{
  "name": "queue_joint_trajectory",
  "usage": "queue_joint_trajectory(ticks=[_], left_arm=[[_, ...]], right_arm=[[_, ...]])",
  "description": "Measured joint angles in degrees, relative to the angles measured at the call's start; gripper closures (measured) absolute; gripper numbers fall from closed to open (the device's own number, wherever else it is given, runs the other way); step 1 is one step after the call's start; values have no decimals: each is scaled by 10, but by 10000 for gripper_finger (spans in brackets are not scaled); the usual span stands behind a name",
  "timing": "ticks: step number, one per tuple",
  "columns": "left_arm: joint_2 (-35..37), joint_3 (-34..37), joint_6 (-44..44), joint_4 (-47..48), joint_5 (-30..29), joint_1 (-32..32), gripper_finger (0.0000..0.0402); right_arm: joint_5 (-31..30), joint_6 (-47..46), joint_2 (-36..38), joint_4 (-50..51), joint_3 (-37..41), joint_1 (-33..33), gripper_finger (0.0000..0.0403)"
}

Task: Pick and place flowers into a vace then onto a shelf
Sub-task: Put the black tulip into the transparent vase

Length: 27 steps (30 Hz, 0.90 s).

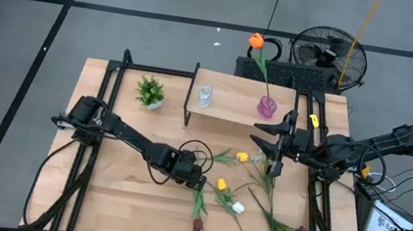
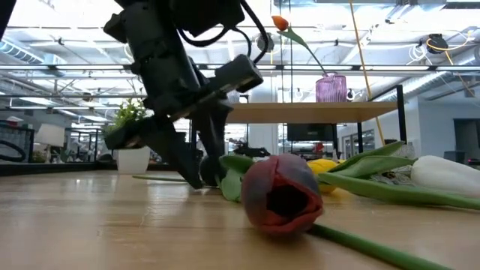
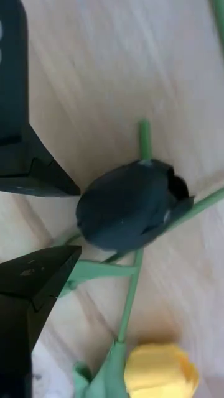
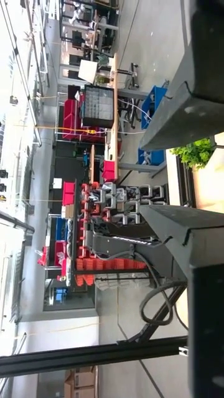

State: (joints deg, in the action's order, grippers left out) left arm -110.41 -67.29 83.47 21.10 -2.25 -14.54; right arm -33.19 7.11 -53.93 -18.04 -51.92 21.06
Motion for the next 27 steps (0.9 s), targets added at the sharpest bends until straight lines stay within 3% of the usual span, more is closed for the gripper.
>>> queue_joint_trajectory(ticks=[8,15,21,27], left_arm=[[-24,-3,-58,0,4,17,266],[-19,-2,-129,27,14,28,385],[0,-1,-154,29,19,32,397],[93,-7,-169,49,-60,23,399]], right_arm=[[0,-4,0,1,0,0,259],[0,-4,0,3,0,0,259],[0,-4,0,3,0,0,259],[0,-4,0,3,0,0,259]])
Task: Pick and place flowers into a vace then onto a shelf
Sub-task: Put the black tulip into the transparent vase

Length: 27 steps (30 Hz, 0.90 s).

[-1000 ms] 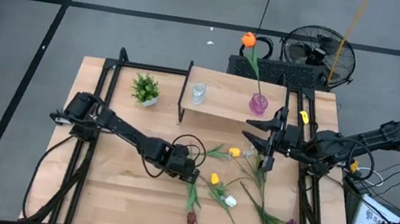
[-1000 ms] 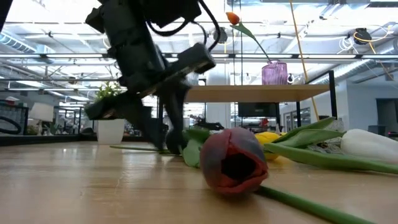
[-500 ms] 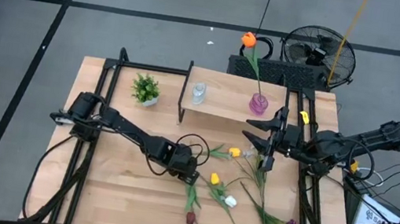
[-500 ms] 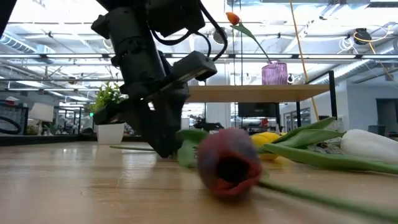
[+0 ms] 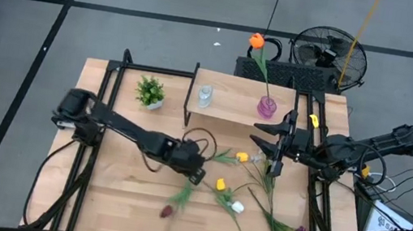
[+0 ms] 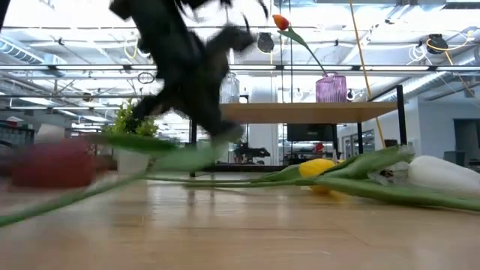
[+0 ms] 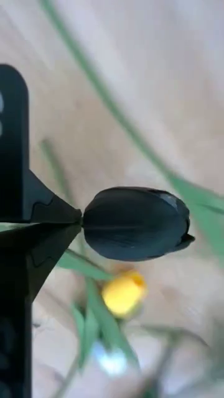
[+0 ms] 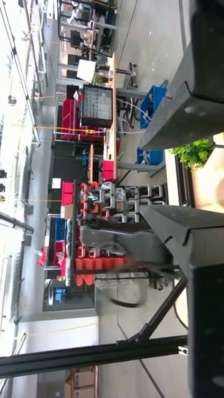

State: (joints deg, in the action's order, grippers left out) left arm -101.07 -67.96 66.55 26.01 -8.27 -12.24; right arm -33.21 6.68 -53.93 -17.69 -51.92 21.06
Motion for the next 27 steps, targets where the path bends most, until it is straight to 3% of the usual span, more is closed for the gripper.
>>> queue_joint_trajectory(ticks=[6,13,16,22,25,27], left_arm=[[123,0,-36,14,-152,-3,400],[260,-1,-175,-22,-340,2,401],[304,-1,-323,-86,-407,5,401],[336,-1,-763,-383,-506,5,401],[338,-1,-943,-518,-520,10,401],[337,-2,-1005,-562,-519,20,401]], right_arm=[[0,0,0,2,0,0,259],[0,0,0,0,0,0,259],[0,0,0,0,0,0,259],[0,0,0,-1,0,0,259],[0,0,0,-2,0,0,259],[0,0,0,-4,0,0,259]])
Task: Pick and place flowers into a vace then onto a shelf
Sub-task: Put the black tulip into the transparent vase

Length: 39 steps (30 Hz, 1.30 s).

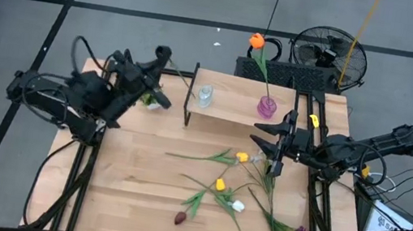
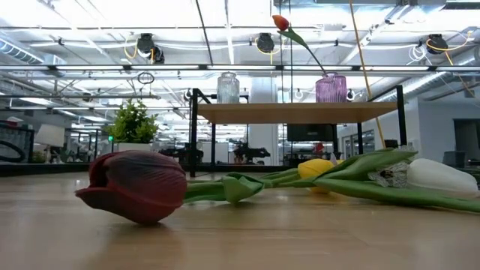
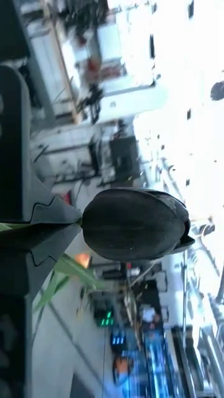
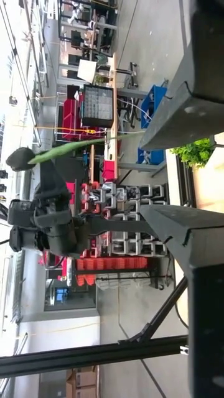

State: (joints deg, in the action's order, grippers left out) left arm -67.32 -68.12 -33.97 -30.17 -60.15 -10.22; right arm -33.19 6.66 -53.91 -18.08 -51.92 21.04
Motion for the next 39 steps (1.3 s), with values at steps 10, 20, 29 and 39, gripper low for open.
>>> queue_joint_trajectory(ticks=[10,20,29,39], left_arm=[[-10,0,31,-9,95,92,401],[-12,0,156,104,141,135,401],[-31,-1,199,160,139,150,399],[-43,0,273,230,146,164,320]], right_arm=[[0,0,0,-1,0,0,259],[0,0,0,0,0,0,259],[0,0,0,0,0,0,259],[0,0,0,5,0,0,259]])
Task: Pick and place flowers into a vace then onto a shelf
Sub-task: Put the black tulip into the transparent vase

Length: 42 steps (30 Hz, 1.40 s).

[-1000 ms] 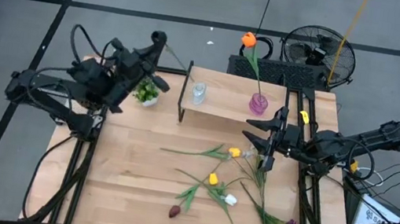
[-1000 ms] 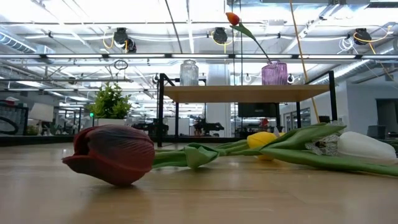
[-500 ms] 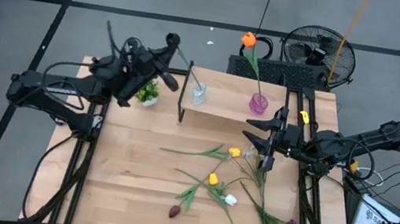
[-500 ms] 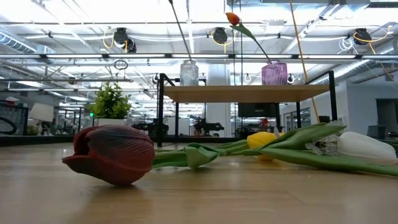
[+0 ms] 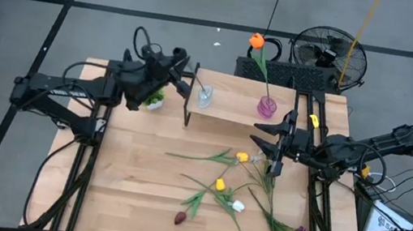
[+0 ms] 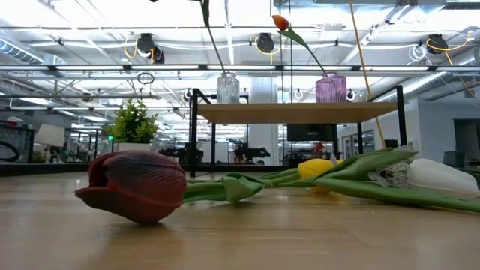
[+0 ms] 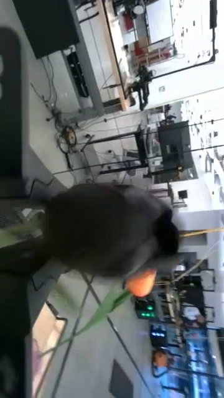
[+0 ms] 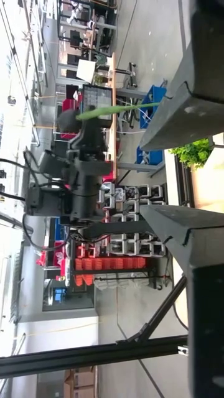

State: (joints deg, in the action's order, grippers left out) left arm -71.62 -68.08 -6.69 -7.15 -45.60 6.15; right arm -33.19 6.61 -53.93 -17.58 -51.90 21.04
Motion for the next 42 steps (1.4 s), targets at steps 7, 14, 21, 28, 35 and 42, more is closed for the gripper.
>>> queue_joint_trajectory(ticks=[7,14,21,28,35,42], left_arm=[[6,0,24,-10,6,-16,265],[25,0,-29,-28,-42,-46,248],[42,0,-33,-33,-39,-59,247],[21,0,-9,22,-30,-50,247],[5,0,45,85,39,-30,247],[18,-1,52,157,41,-31,247]], right_arm=[[0,0,0,1,0,0,259],[3,-24,0,5,0,0,259],[3,-35,0,12,13,0,259],[3,-62,0,12,26,1,259],[3,-61,0,0,26,1,259],[3,-55,0,-10,26,1,259]])
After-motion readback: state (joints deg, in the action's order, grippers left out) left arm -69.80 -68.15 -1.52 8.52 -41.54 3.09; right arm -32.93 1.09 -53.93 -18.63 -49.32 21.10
